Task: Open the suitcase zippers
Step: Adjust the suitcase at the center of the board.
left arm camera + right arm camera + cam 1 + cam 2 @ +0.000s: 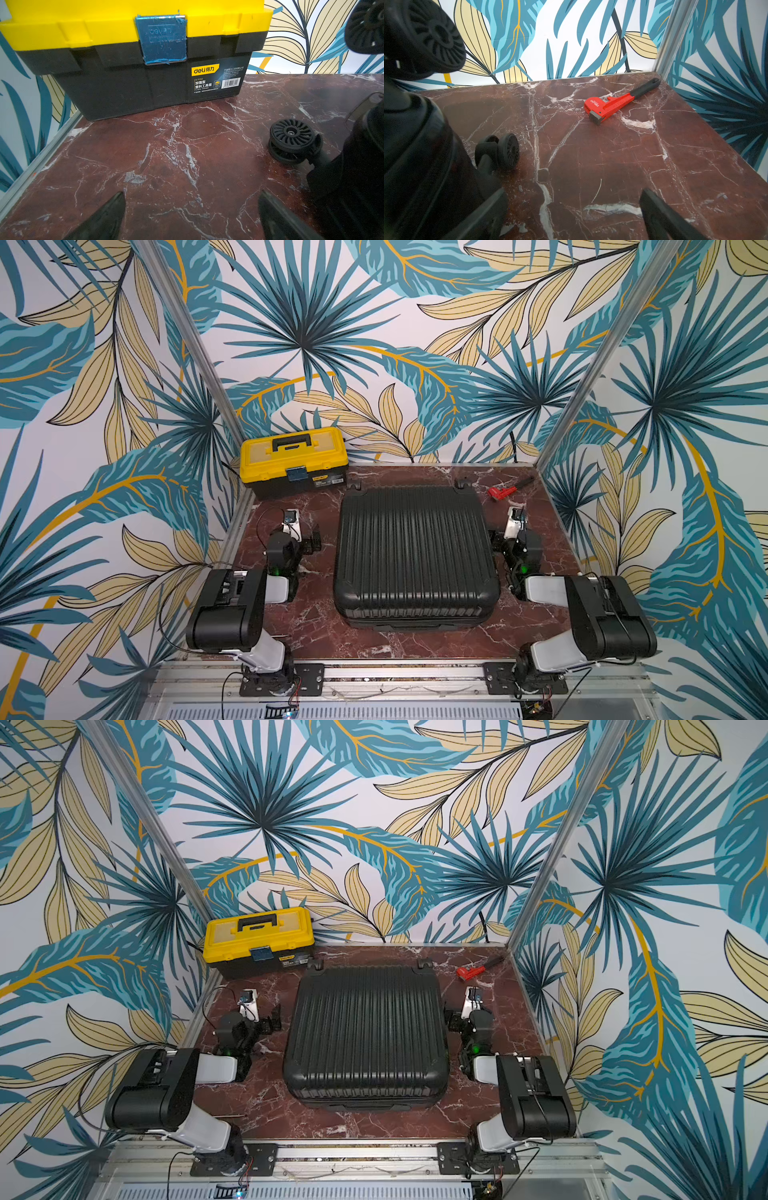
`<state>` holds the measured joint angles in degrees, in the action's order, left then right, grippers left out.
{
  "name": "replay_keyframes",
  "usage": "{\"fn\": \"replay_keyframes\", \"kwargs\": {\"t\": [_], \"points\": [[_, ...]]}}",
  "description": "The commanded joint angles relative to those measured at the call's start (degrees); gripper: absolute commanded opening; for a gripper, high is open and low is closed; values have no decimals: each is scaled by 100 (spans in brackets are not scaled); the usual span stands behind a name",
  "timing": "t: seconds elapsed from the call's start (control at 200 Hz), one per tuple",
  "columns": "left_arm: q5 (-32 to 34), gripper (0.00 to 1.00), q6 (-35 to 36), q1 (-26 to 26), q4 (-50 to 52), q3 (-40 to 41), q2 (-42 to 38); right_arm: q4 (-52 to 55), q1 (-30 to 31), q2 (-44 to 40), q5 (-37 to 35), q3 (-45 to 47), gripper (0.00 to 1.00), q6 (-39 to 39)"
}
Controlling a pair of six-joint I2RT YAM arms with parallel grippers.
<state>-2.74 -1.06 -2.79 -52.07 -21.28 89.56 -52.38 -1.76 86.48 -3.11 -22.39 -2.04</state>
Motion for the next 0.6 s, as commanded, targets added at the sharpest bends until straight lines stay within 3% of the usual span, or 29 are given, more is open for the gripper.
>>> {"fn": "replay_keyframes", "kwargs": {"t": [0.0,0.596], "points": [[-3,100,-4,-9,-77,-61,-74,130,31,25,85,-33,100,80],[-32,99,-13,-29,228,-140,-169,150,35,36,66,-46,99,86]]}}
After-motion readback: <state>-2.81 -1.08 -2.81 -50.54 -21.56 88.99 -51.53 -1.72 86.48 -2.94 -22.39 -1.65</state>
